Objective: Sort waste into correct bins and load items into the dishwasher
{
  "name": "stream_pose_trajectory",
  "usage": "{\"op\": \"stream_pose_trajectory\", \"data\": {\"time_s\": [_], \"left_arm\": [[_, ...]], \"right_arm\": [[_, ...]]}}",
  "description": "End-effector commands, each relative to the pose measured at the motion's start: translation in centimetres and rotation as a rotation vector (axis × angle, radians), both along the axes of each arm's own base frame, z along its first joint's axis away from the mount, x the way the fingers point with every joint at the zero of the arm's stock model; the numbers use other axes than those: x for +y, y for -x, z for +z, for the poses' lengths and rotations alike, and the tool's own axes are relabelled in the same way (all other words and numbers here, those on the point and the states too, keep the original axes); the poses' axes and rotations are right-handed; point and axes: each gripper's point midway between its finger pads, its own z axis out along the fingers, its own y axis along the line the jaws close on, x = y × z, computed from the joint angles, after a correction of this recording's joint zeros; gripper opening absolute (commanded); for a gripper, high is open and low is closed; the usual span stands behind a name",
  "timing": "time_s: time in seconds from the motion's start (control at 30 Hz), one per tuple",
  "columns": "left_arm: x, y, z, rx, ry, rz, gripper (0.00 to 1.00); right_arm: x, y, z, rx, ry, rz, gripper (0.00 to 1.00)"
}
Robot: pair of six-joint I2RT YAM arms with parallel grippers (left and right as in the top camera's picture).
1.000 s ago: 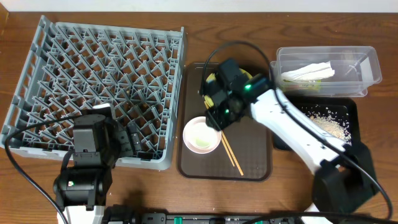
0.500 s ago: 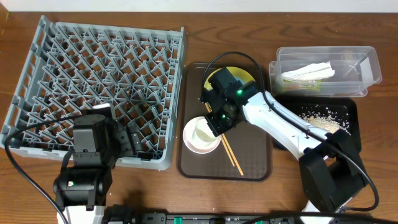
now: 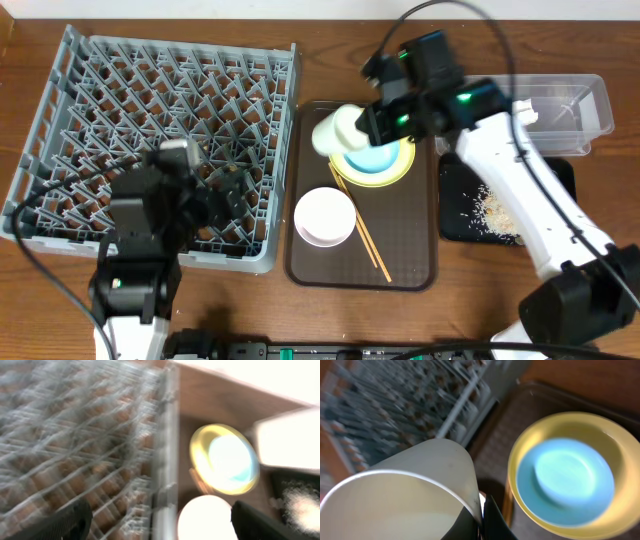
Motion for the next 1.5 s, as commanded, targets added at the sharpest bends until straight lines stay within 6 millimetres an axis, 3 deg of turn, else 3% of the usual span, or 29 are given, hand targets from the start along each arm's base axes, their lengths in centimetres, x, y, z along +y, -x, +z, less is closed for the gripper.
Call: {"op": "stream_pose_trajectory", "data": {"time_s": [0.0,0.2,0.4,0.53,0.8,1.47], "left_arm": [[-5.0,0.2,2.3,-0.039,0.204,-0.278,0.92],[-9.4,0.5,6.1,-0.174,0.408,-0.652,0.92],[-10.2,0.2,7.8,-0.211,0.49,-0.754,0.91],[-10.6,1.1,9.4,-0.269,0.501,-0.837,0.91],[-11.9,2.5,11.3,-0.297,0.53,-0.929,0.91],[-12.6,2.9,11.5,-0.307,0.527,-0.958,0.8]], "right_arm": [[1.9,1.3,3.0,0.077,-0.246,0.1,0.01],[3.5,3.0,6.5,0.091,-0.454,0.252,0.01],[4.2,5.3,9.1,0.135,-0.606,0.385,0.01],[4.7,6.5,10.1,0.161,-0.66,0.443,0.01],[6.0,7.9,10.2,0.177,-0.663,0.489,0.01],[6.3,8.1,10.3,0.172,-0.663,0.501,0.01]]}}
